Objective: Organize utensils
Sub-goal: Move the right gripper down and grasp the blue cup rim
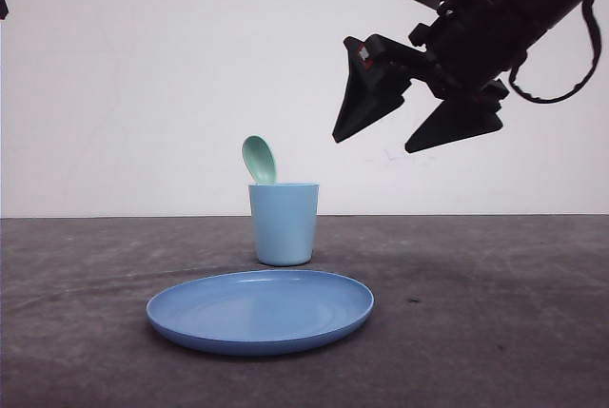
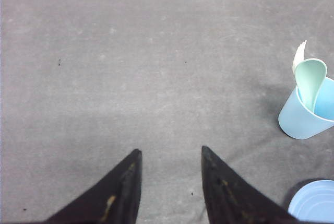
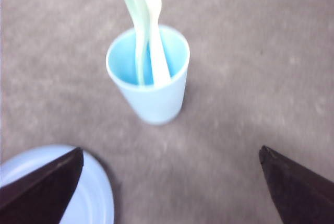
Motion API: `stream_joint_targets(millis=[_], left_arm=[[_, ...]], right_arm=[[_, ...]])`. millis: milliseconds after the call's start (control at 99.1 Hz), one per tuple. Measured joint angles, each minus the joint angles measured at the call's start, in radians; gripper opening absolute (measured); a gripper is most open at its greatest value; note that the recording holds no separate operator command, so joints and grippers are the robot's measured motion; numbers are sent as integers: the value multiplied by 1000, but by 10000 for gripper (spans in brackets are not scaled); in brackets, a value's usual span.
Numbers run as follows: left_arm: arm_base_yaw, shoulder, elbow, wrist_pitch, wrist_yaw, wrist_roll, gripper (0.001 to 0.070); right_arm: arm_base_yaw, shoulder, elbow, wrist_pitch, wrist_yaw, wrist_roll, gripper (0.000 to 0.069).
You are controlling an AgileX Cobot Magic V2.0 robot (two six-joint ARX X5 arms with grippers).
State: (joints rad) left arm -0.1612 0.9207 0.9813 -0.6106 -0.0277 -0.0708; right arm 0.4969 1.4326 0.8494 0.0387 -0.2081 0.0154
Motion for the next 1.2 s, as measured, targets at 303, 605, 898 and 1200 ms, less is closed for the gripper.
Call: stream_joint_targets(millis=[303, 605, 898, 1200], left_arm=[[0, 0, 0, 0, 0, 0, 199], [0, 0, 0, 0, 0, 0, 199], [0, 0, 0, 0, 0, 0, 199], [0, 0, 0, 0, 1, 0, 199]], right_arm=[[17, 181, -2, 226, -32, 15, 681], [26, 353, 66, 303, -85, 18, 681], [41, 474, 227, 309, -109, 19, 681], [51, 567, 359, 252, -106, 19, 681]])
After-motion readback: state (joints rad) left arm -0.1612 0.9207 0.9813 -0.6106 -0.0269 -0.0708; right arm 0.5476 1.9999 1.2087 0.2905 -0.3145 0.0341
